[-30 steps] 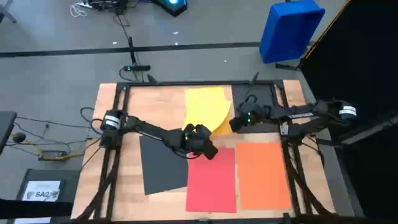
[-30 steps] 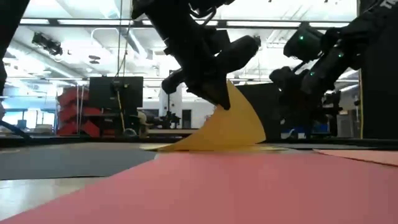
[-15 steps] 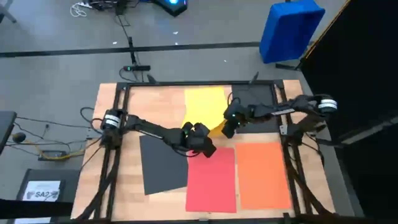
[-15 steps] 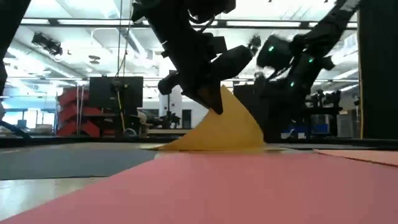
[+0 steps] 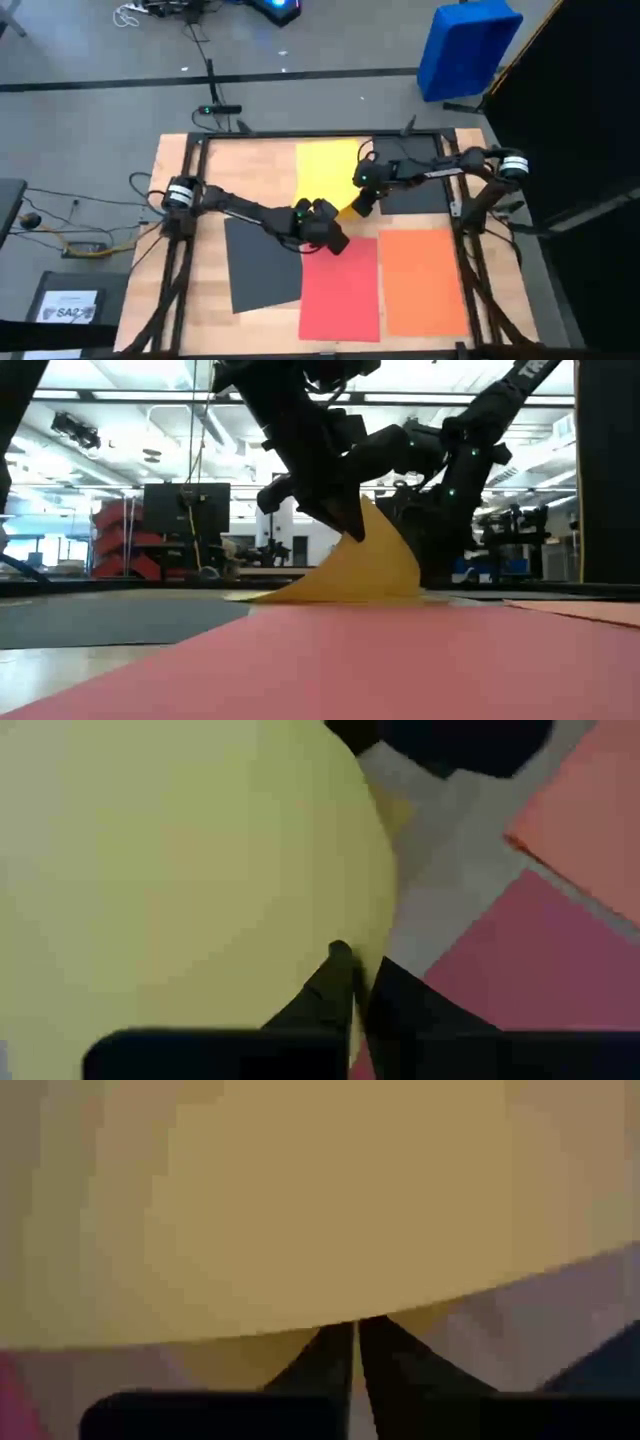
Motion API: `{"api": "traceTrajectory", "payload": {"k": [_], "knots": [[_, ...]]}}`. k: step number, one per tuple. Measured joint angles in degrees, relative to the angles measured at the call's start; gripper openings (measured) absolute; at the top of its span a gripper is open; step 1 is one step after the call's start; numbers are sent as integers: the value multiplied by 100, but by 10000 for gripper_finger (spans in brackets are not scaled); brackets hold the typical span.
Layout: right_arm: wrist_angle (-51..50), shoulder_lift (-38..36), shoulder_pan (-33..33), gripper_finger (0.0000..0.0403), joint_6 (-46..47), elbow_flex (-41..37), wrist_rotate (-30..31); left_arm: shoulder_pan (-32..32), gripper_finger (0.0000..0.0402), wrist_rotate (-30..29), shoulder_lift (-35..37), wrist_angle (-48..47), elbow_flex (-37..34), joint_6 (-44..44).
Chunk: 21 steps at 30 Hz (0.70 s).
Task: Organize paper
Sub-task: Stack the yellow paper on top of the yellow paper
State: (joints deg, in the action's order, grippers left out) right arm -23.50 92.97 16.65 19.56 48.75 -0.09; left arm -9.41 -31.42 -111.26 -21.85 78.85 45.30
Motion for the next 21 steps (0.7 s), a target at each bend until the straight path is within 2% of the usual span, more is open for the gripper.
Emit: {"api": "traceTrajectory", "payload": {"k": [7,12,16,21], "knots": [[-229,0,-192,1,26,0,-214,4,0,-48,0,231,0,39],[-226,-302,-268,0,2,0,-239,9,0,-82,0,206,0,67],[-23,-500,-140,0,-46,0,-237,36,0,-92,0,240,0,13],[87,-409,183,0,-235,2,-271,83,0,-92,39,276,0,-138]]}}
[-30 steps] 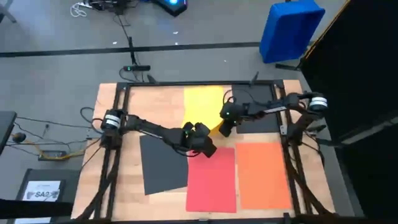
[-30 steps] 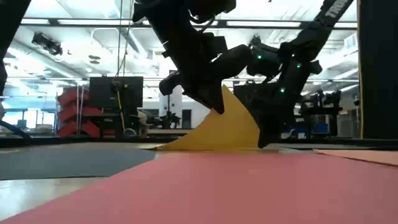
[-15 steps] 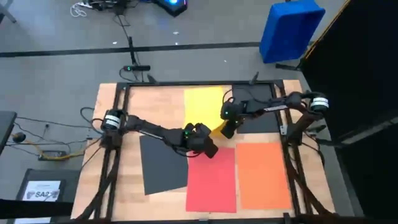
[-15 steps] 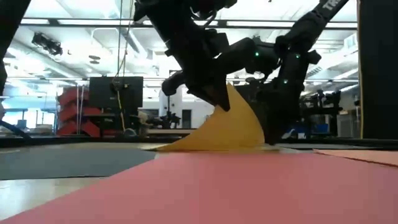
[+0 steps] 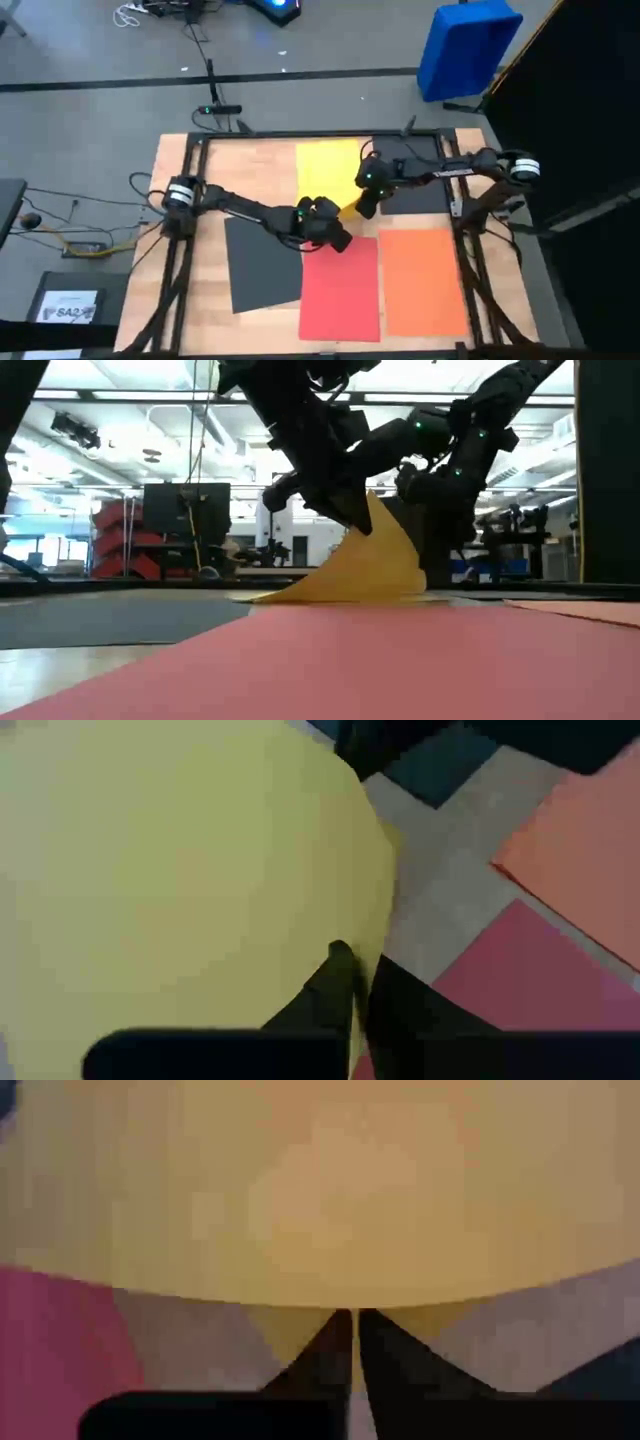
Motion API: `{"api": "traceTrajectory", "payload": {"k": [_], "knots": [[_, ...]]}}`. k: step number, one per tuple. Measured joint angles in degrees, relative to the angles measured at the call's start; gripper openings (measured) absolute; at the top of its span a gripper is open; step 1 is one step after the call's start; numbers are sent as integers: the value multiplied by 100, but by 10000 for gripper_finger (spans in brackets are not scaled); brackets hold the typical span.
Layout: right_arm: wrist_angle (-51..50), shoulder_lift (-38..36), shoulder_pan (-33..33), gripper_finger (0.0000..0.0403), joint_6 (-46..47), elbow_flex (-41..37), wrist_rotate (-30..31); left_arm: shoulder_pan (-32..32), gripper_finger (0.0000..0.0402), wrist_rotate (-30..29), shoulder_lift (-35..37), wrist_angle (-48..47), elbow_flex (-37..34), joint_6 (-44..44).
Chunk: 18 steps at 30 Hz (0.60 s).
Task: Organize paper
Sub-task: Stack the yellow paper on top of the yellow paper
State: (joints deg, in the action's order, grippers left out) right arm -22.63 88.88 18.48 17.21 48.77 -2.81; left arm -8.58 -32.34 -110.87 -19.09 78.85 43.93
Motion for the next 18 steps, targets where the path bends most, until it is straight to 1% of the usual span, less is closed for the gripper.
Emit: {"api": "traceTrajectory", "payload": {"k": [7,11,12,14,16,18], "knots": [[-115,144,406,0,-304,-5,-66,-2,0,42,97,-112,7,-31],[-257,74,452,0,-874,-2,-106,-4,0,55,145,-769,180,16],[-293,20,443,0,-986,-2,-51,-4,0,44,145,-892,251,24],[-410,-158,342,0,-1118,-2,266,-4,0,19,145,-1135,382,18],[-468,-420,201,0,-1204,-2,577,-2,0,3,147,-1121,457,-4],[-411,-779,39,0,-1131,-49,645,-2,0,0,153,-1087,461,-46]]}}
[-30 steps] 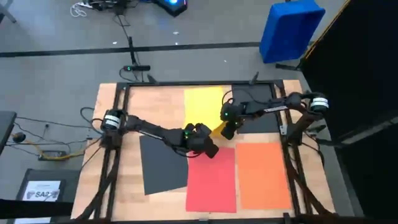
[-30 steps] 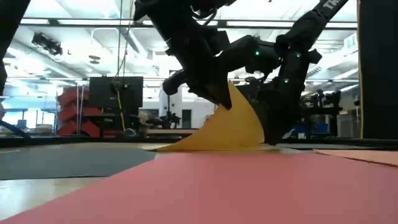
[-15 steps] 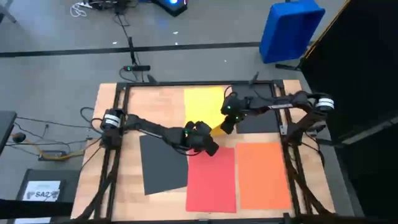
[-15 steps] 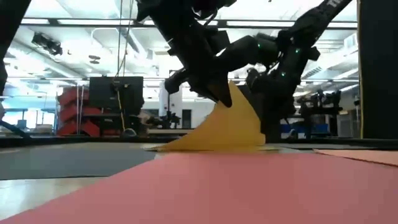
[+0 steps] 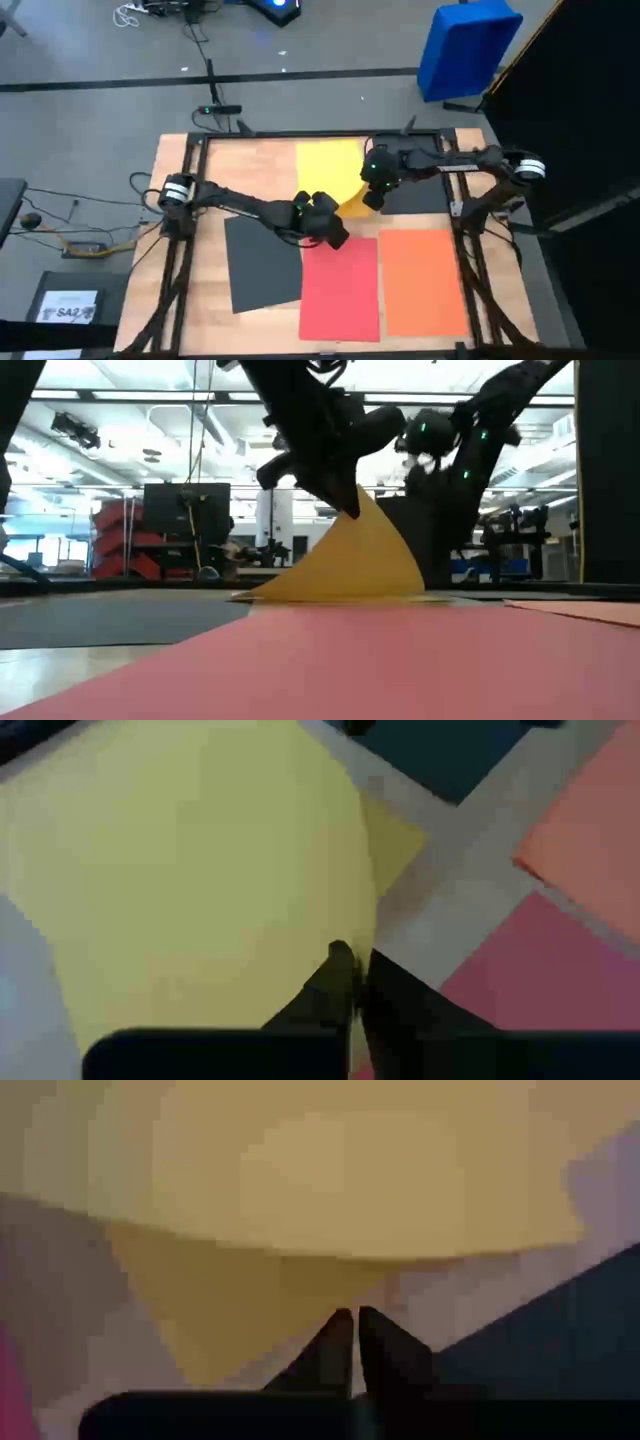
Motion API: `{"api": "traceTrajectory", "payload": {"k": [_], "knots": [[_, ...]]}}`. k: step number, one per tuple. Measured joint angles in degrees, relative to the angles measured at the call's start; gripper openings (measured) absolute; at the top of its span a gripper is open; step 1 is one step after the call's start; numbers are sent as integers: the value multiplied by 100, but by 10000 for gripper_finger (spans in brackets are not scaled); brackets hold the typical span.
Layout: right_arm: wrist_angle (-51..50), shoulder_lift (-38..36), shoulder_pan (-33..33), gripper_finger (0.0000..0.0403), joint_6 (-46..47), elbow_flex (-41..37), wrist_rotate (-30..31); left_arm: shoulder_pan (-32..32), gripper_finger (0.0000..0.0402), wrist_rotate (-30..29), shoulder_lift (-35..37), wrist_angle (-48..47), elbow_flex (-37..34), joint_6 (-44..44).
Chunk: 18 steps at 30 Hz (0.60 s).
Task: Organize paper
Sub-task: Stack the yellow paper on top of the yellow paper
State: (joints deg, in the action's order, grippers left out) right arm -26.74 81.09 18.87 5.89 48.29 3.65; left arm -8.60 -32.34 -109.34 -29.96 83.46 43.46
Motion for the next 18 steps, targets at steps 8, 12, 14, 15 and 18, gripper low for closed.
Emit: {"api": "traceTrajectory", "payload": {"k": [8,12,14,15,18], "knots": [[2246,-1696,-146,1,1939,-1630,-1189,29,0,-2,-3,56,0,-132],[4585,-1849,-206,21,3495,-2716,-1921,31,0,0,-9,173,0,-271],[5446,-1752,-295,41,4113,-3046,-1902,29,0,0,-9,254,0,-332],[5665,-1694,-338,53,4337,-3175,-1879,28,0,0,-9,292,0,-397],[5743,-1649,-391,96,4909,-3373,-1805,31,0,-1,-11,370,0,-498]]}}
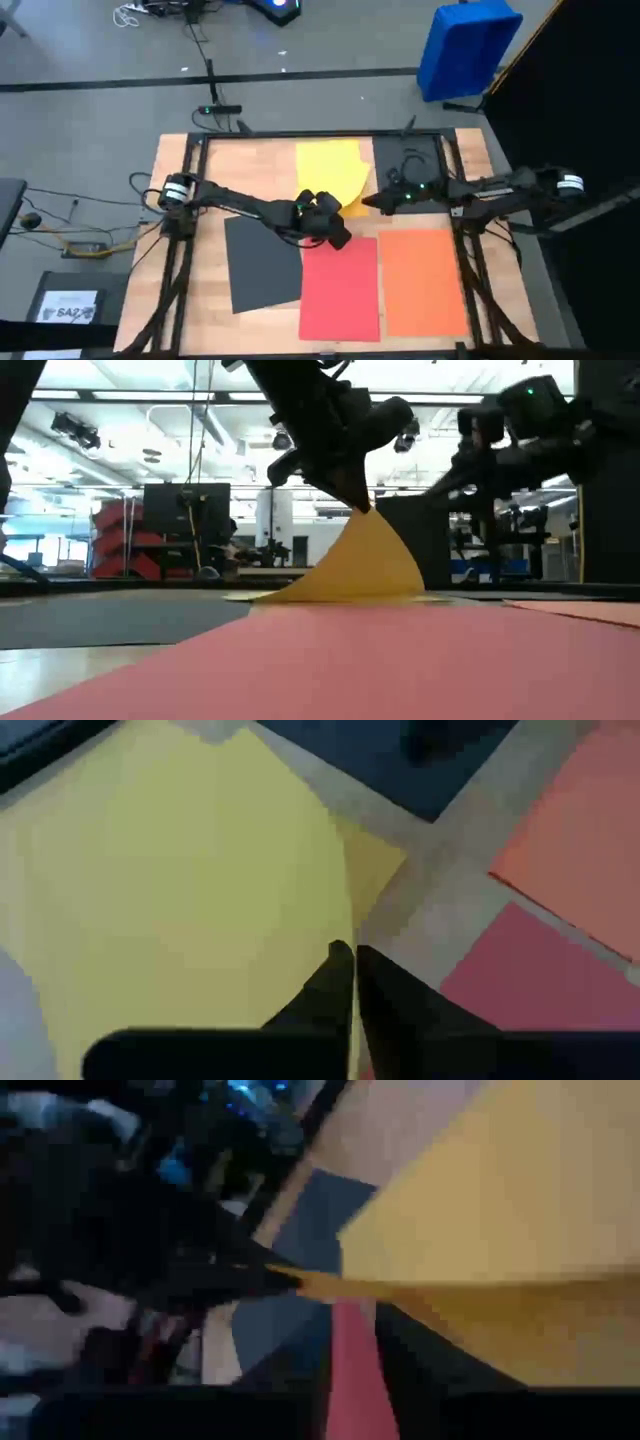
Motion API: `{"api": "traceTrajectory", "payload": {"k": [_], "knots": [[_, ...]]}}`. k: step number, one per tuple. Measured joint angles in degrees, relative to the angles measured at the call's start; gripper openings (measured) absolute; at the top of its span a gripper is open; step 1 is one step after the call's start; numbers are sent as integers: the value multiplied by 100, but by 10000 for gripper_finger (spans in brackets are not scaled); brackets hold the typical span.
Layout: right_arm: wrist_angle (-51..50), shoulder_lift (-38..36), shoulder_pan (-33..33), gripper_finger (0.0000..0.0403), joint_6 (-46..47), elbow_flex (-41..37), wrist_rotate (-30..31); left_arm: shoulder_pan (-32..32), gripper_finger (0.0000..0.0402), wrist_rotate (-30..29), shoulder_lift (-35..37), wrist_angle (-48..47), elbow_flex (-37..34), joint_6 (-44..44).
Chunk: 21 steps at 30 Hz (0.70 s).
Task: Organize paper
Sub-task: Stack the yellow paper on top of the yellow paper
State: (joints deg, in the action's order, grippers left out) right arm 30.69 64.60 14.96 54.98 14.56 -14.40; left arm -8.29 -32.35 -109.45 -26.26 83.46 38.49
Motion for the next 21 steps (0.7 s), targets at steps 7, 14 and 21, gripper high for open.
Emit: {"api": "traceTrajectory", "payload": {"k": [7,14,21], "knots": [[-188,-2,-2,199,984,-62,176,4,0,-1,-4,114,0,-128],[-191,484,-37,266,1620,91,258,9,0,-1,-4,295,0,-233],[479,1923,-253,274,1802,636,26,15,0,-1,-7,228,0,-246]]}}
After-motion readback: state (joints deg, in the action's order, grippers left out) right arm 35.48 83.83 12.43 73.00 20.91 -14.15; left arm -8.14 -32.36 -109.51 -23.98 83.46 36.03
